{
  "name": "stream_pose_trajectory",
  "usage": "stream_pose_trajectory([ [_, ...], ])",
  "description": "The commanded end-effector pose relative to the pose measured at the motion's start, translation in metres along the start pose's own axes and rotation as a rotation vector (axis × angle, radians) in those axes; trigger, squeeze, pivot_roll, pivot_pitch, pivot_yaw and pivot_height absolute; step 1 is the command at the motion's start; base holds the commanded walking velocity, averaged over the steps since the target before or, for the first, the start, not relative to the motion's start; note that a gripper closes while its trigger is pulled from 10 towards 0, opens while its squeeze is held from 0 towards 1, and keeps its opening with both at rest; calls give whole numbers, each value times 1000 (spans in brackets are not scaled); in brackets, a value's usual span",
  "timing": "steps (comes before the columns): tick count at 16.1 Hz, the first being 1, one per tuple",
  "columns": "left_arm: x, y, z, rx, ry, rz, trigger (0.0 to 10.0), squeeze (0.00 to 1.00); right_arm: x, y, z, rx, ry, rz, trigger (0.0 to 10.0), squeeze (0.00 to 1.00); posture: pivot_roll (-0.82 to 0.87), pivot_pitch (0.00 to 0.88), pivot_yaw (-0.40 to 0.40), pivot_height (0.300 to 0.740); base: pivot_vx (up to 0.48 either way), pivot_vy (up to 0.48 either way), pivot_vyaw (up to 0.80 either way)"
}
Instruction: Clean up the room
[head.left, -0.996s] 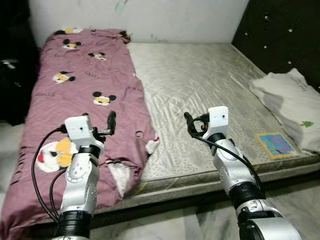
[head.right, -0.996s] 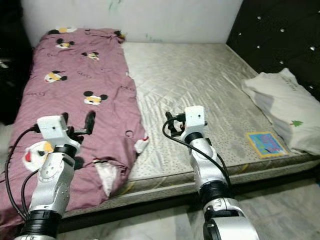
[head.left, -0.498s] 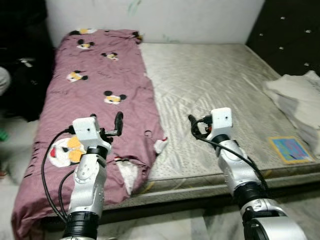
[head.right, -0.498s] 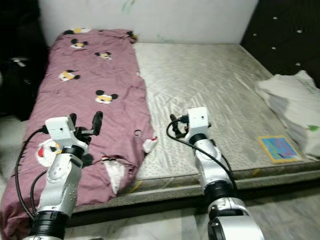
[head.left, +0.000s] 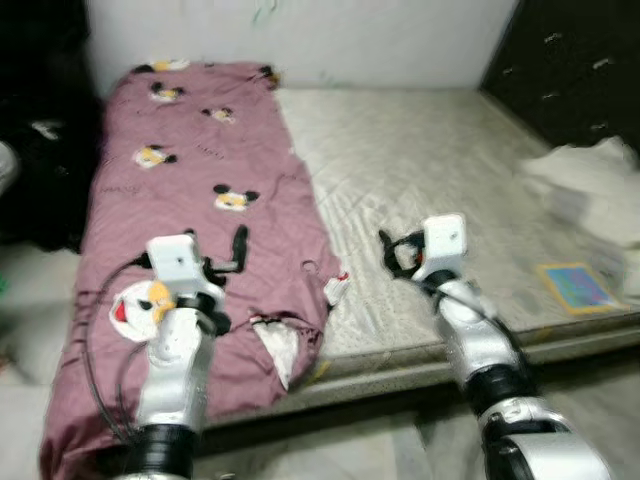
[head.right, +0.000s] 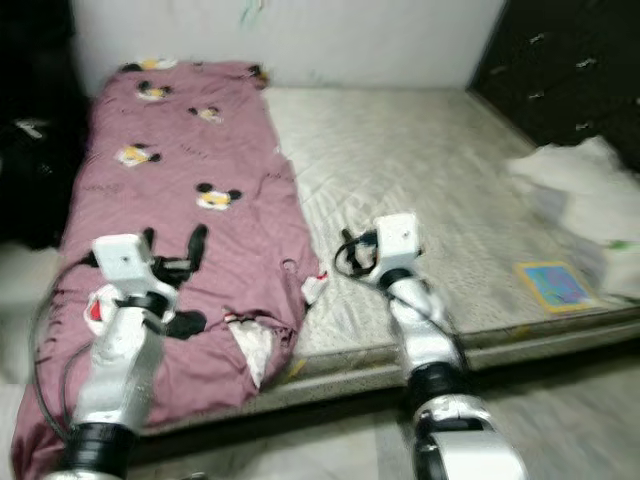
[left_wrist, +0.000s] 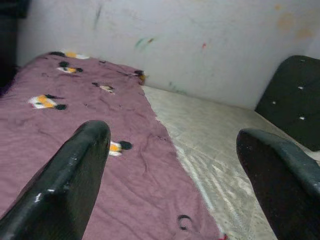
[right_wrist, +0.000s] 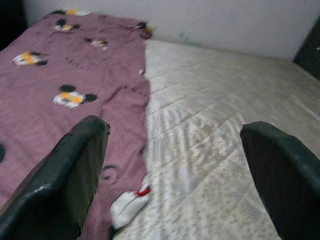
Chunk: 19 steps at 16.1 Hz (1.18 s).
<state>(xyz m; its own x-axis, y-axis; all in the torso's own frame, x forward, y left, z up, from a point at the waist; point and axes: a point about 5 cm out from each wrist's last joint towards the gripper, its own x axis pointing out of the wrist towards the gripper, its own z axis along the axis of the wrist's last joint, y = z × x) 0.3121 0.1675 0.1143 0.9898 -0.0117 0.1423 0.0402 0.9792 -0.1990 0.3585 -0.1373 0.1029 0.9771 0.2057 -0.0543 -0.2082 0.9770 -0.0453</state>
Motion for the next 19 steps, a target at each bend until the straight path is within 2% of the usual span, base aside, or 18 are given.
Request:
stream_pose_trajectory([
  [1,2,-5,2,5,-10,-20,10000,0,1,-7,3,-14,1,-9,10000,0,-45,35,-89,740,0,0,0],
  [5,1,-7,3,-6,-19,-43,10000,0,1,-6,3,-24,1,-3,10000,0,-47,39,-89,740,0,0,0],
  [16,2,-7,3,-19,-22,-56,10000,0,2,-4,3,-26,3,6,10000,0,-46,38,-88,740,376,0,0],
  [19,3,-4,1,-13,-6,-7,10000,0,2,-4,2,-15,10,4,10000,0,-46,38,-88,740,0,0,0],
])
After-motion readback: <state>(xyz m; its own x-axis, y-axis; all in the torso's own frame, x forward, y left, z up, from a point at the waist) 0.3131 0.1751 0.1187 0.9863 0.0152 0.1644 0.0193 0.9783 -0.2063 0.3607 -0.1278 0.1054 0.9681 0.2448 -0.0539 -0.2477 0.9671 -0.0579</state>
